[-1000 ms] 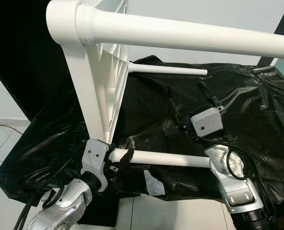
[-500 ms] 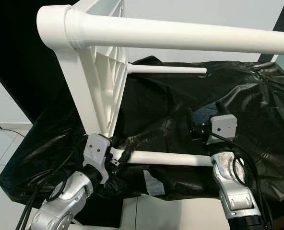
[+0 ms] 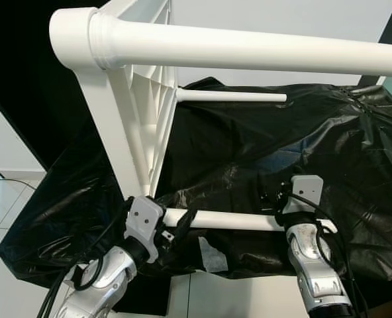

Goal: Building children table

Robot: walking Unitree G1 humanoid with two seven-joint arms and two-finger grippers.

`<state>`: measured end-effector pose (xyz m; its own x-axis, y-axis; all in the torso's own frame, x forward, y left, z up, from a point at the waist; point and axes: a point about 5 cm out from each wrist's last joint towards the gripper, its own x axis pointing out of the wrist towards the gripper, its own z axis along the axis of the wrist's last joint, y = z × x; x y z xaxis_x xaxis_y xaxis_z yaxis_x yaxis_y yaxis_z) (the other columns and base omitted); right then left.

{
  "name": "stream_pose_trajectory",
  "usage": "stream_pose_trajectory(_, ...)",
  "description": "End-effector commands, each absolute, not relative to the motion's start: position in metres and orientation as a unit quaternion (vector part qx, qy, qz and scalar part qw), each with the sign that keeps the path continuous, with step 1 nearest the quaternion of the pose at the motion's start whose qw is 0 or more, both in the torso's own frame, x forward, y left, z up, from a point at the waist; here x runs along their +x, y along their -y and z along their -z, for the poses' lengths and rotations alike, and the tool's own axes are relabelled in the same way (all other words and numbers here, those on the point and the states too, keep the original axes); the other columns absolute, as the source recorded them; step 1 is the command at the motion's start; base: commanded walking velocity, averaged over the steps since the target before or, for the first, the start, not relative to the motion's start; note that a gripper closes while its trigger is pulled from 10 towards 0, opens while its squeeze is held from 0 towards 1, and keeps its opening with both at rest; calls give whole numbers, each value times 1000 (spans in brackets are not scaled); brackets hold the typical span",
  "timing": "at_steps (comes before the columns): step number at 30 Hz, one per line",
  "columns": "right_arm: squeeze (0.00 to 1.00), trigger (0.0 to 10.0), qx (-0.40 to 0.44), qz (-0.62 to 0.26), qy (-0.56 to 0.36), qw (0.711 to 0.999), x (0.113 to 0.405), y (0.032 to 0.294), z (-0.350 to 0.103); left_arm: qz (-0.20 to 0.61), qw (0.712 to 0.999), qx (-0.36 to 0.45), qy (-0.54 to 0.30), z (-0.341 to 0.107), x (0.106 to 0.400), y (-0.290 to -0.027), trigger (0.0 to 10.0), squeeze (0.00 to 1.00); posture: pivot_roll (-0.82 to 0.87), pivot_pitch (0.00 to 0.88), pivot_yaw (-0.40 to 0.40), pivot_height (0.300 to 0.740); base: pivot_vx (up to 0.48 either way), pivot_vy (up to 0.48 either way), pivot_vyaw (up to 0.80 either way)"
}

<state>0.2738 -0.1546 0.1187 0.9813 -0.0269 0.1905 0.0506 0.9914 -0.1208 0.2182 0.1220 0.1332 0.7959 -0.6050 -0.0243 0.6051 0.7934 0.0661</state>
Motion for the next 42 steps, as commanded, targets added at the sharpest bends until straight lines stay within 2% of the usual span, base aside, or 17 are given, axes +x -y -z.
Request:
stream_pose_trajectory(1, 0, 10000, -49, 10, 92, 995, 274, 152, -116, 384, 922, 44, -12, -126, 213, -119, 10000, 0, 53, 0, 10, 740, 0, 0, 0)
stream_pose_trajectory(10, 0, 10000, -51, 15, 97, 994, 270, 155, -118, 389, 921, 24, -13, -126, 216, -114, 10000, 0, 30, 0, 15, 740, 0, 0, 0)
stream_pose_trajectory(14, 0, 10000, -42, 13, 105, 994, 264, 154, -121, 418, 908, 10, -16, -126, 211, -108, 10000, 0, 18, 0, 19, 740, 0, 0, 0)
stream_pose_trajectory(32, 0, 10000, -45, 14, 111, 993, 264, 153, -124, 434, 900, 2, -31, -125, 211, -108, 10000, 0, 10, 0, 27, 740, 0, 0, 0)
stream_pose_trajectory(42, 0, 10000, -45, 15, 109, 993, 263, 154, -124, 434, 900, -1, -39, -124, 210, -107, 10000, 0, 10, 0, 29, 740, -275, 0, 0)
